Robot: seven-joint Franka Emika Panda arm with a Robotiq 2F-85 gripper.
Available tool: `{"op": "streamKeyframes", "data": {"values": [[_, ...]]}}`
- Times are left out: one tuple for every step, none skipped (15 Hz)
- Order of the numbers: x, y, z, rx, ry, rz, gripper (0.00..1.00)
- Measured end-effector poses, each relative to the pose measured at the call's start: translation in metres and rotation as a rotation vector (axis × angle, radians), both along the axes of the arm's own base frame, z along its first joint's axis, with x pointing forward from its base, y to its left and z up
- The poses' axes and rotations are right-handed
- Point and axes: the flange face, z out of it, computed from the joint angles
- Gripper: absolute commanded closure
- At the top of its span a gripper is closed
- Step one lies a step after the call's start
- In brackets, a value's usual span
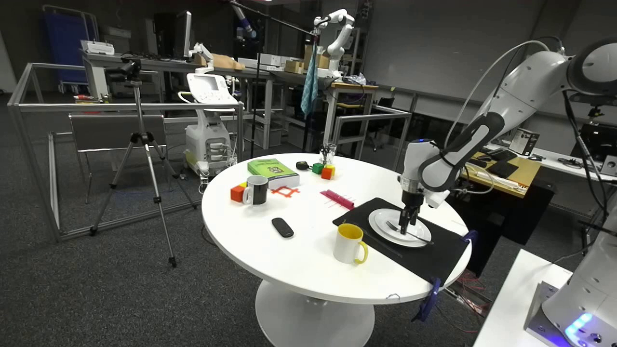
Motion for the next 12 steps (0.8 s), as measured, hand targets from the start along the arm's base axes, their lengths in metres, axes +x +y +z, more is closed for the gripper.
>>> {"op": "streamKeyframes", "data": {"values": [[-0.002,0.002,0.002,0.001,-0.001,0.003,0.00],[-0.004,0.004,0.004,0.002,-0.001,0.006,0.00],[-0.007,0.006,0.006,0.004,-0.002,0.010,0.00],[-0.010,0.009,0.009,0.007,-0.003,0.013,0.00],[-0.013,0.013,0.011,0.012,-0.003,0.016,0.00],[-0.015,0.017,0.013,0.018,-0.005,0.017,0.00],[-0.018,0.022,0.015,0.025,-0.005,0.016,0.00],[-0.020,0.028,0.017,0.036,-0.005,0.011,0.00],[-0.023,0.033,0.019,0.048,-0.005,0.002,0.00],[-0.025,0.038,0.020,0.061,-0.004,-0.009,0.00],[-0.027,0.043,0.021,0.075,-0.002,-0.022,0.00],[-0.029,0.048,0.022,0.086,-0.001,-0.034,0.00]]}}
